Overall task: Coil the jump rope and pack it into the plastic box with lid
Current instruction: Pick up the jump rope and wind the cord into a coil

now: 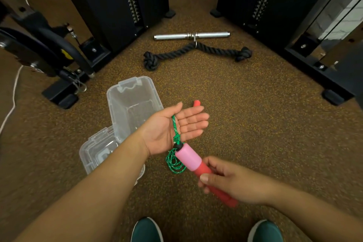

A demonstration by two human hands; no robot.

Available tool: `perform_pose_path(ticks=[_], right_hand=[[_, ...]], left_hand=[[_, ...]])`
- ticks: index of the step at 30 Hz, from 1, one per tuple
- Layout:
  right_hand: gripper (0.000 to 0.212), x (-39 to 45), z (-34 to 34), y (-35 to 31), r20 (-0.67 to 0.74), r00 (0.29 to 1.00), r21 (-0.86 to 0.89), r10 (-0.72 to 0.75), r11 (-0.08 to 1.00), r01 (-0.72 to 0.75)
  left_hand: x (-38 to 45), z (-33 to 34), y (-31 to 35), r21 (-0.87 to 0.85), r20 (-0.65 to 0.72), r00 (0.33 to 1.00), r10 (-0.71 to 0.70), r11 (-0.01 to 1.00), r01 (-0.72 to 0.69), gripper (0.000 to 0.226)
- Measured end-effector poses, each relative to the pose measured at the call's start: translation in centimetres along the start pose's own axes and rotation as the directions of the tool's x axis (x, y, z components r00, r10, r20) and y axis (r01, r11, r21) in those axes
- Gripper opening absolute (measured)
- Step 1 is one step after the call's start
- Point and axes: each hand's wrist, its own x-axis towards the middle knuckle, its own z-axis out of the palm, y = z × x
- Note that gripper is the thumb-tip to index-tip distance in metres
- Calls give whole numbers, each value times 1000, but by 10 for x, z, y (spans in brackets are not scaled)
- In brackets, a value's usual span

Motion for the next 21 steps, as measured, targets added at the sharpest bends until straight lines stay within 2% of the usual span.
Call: perform_pose_path(ticks=[6,10,12,14,17,19,21], right_hand=[[5,4,2,5,3,1000,-250,-31,968,30],[14,7,5,7,-15,998,-523,-63,851,46],[11,9,6,6,-26,998,-587,-59,809,33],[23,9,2,0,-14,997,-608,-70,792,46],[63,7,-21,-15,-110,991,-501,-71,866,7],[66,5,-39,-25,-251,960,-424,-123,906,5],[64,7,-50,-30,-355,907,-425,-228,903,60]], left_hand=[[-1,4,1,-82,37,999,10,997,-7,59],[-6,7,-3,-69,100,994,-38,997,45,56],[-10,9,-4,-65,142,988,-62,995,71,52],[-13,12,-3,-48,211,973,-92,993,104,49],[-17,18,0,15,342,929,-144,989,148,43],[-18,21,-1,83,422,885,-198,980,179,43],[-20,24,-3,145,469,847,-251,968,206,44]])
